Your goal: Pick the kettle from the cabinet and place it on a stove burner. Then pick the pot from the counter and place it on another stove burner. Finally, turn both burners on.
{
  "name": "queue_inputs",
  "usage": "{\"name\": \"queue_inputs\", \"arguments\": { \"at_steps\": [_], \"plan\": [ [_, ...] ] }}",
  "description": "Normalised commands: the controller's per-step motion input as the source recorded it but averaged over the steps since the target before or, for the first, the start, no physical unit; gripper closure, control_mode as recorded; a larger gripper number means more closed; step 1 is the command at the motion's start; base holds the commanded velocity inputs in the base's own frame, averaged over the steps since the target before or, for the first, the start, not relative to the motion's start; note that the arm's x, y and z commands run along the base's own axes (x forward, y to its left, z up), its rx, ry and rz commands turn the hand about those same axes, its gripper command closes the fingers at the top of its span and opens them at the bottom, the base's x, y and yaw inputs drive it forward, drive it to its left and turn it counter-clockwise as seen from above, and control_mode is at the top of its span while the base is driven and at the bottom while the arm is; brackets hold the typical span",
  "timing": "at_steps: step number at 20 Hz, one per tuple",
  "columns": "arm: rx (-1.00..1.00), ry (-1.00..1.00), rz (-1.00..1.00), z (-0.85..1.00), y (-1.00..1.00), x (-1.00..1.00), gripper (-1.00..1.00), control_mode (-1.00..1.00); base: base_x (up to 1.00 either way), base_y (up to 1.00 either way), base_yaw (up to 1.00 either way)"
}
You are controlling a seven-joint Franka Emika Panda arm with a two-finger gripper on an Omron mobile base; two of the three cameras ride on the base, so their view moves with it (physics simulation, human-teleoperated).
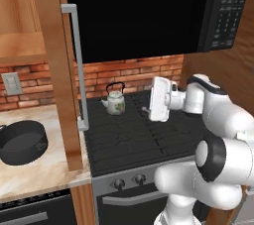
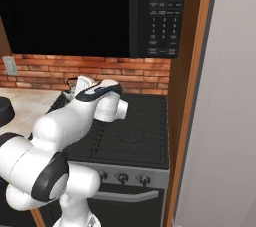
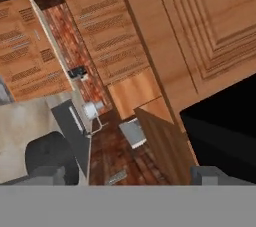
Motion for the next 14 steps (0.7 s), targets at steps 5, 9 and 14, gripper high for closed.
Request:
{"name": "queue_inputs", "arguments": {
  "at_steps": [5, 9, 14],
  "plan": [
    [-0.18, -0.26, -0.05, 0.23, 0.00, -0.60, -1.00, -1.00, 0.00, 0.00, 0.00],
    [-0.18, -0.24, -0.06, 0.31, 0.00, -0.60, -1.00, -1.00, 0.00, 0.00, 0.00],
    [-0.17, -0.22, -0.07, 0.25, 0.01, -0.56, -1.00, -1.00, 0.00, 0.00, 0.00]
  ]
}}
